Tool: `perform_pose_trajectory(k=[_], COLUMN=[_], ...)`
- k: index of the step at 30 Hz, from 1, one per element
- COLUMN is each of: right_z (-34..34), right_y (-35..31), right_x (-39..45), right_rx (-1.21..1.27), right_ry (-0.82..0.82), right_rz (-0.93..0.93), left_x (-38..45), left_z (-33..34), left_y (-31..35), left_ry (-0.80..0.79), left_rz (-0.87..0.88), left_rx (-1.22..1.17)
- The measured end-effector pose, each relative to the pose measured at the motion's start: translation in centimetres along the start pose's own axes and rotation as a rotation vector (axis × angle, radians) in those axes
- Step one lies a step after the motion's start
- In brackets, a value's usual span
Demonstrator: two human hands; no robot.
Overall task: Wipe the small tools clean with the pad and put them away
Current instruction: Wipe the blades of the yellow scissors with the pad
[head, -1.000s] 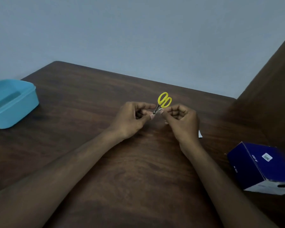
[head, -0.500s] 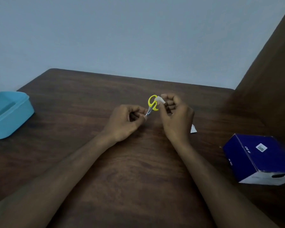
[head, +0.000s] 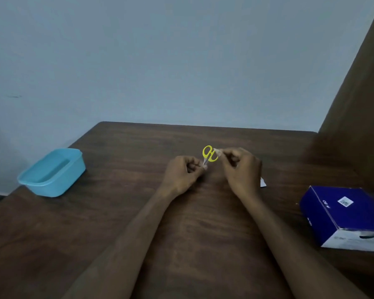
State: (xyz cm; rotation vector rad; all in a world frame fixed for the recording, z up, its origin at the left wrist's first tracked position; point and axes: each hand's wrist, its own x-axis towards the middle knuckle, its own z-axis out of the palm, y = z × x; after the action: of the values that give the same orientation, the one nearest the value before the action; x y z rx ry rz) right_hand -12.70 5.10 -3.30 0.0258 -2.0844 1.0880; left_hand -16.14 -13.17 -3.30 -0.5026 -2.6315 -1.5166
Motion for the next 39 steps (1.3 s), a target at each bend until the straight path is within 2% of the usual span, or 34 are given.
perform_pose_trajectory(k=[3, 7, 11, 17, 22, 25, 28, 30, 33, 35, 39], right_z=[-0.5, -0.6, -0.5, 0.1, 0.5, 0.7, 0.7, 0.1, -0.8, -0.9, -1.1], right_y=[0.5, 0.2, -0.3, 0.6, 0.4, 0.5, 0.3, 0.3, 0.3, 0.3, 0.9], right_x=[0.1, 0.2, 0.2, -0.2, -0.7, -0.7, -1.0, -1.2, -0.3, 0.5, 1.0], right_rx=[0.007, -0.034, -0.044, -0.153, -0.052, 0.051, 0.174, 0.042, -0.355, -0.549, -0.581], right_ry=[0.037, 0.108, 0.188, 0.048, 0.065, 0.083, 0.030, -0.037, -0.222, -0.313, -0.239], right_rz=[0.040, -0.015, -0.048, -0.082, 0.042, 0.208, 0.309, 0.168, -0.166, -0.319, -0.513], left_x=[0.1, 0.3, 0.0, 0.1, 0.4, 0.4, 0.0, 0.0, 0.2, 0.3, 0.8], left_z=[0.0, -0.1, 0.1, 0.1, 0.2, 0.4, 0.4, 0.3, 0.2, 0.2, 0.3], left_y=[-0.3, -0.4, -0.1, -0.5, -0.9, -0.6, -0.5, -0.7, -0.7, -1.0, -1.3], left_ry=[0.007, 0.009, 0.011, 0.002, 0.021, -0.005, -0.004, 0.006, 0.019, 0.036, 0.052], left_rz=[0.008, 0.015, 0.066, 0.163, 0.192, 0.200, 0.192, 0.185, 0.159, 0.131, 0.080], left_rx=[-0.027, -0.077, -0.019, -0.018, -0.010, -0.033, -0.045, -0.056, -0.007, 0.004, -0.043])
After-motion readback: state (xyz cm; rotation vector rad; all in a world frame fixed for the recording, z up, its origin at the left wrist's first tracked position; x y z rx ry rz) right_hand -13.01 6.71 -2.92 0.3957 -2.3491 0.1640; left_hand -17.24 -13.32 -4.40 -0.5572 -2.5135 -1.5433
